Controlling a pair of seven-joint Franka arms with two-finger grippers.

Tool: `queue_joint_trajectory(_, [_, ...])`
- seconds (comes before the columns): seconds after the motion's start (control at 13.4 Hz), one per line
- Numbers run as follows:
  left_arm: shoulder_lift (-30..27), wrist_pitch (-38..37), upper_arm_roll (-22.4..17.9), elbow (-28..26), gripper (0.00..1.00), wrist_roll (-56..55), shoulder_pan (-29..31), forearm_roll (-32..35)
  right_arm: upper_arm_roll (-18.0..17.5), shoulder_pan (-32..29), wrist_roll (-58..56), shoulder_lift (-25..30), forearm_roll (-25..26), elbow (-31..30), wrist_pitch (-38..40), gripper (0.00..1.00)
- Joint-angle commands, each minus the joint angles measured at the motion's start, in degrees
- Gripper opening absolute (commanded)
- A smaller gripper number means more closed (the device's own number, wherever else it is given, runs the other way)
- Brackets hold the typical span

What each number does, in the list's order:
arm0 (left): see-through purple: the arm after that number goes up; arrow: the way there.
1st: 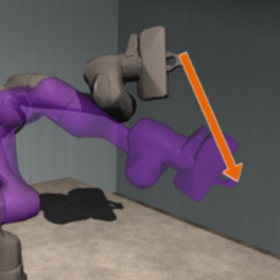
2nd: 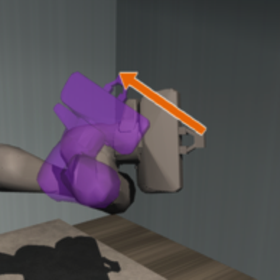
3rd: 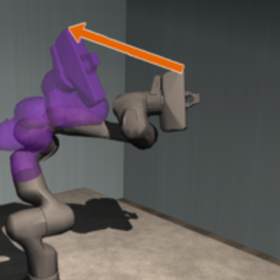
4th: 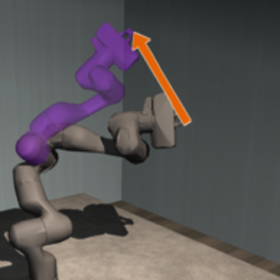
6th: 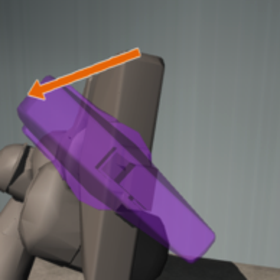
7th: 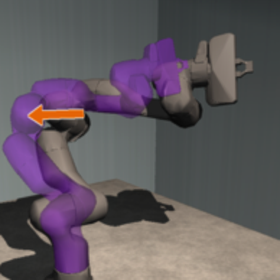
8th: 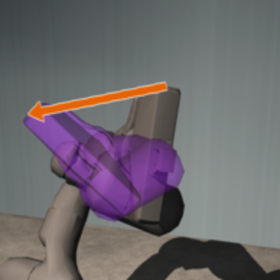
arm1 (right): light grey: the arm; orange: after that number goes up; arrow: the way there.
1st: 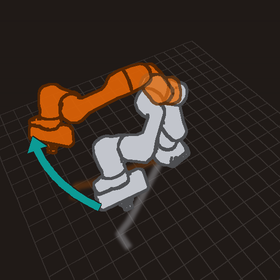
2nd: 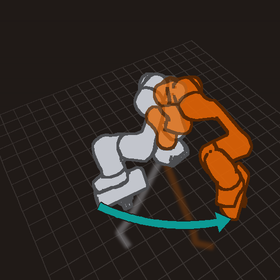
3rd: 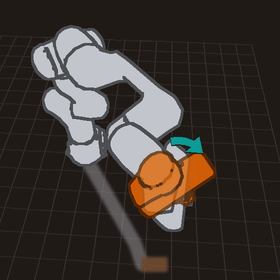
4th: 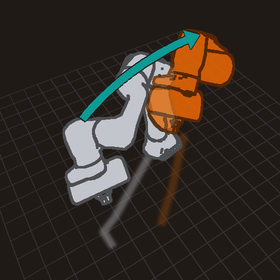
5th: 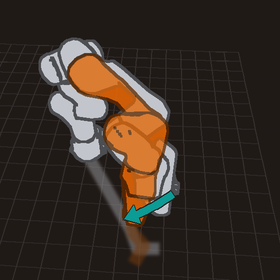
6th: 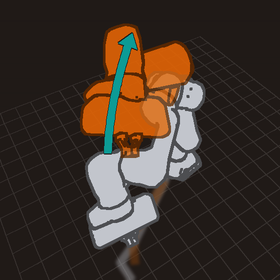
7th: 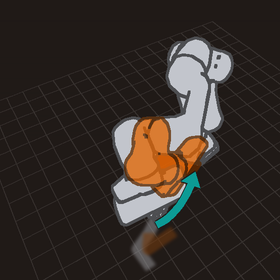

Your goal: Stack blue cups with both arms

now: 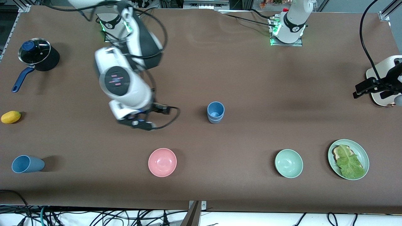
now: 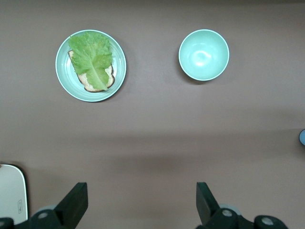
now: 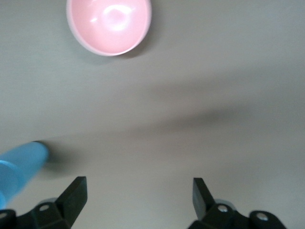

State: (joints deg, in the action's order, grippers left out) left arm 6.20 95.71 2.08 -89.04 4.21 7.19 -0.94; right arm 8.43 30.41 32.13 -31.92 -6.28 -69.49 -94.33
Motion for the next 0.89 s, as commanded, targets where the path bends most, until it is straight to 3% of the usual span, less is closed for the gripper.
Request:
queue_joint_trajectory(0.0, [0.57, -0.17, 0.03, 1.32, 1.0, 1.15, 0.28, -0.65, 4.73, 0.36, -9.6, 8.07, -0.57, -9.23, 0.37, 0.98])
queue_joint_trajectory(0.3, [0.57, -0.26, 0.11, 1.23, 1.0, 1.15, 0.19, -0.65, 9.14, 0.36, -13.84, 14.94, -0.4, -17.42, 0.37, 0.99])
queue_joint_trajectory(0.59, [0.57, -0.26, 0.2, 1.15, 1.0, 1.15, 0.1, -0.65, 16.08, 0.36, -22.36, 17.23, -0.49, -18.14, 2.74, 0.99])
queue_joint_trajectory(0.82, [0.57, -0.35, 0.2, 1.15, 1.0, 1.15, 0.19, -0.65, 18.46, 0.36, -24.04, 17.85, -0.4, -17.96, 3.28, 1.0])
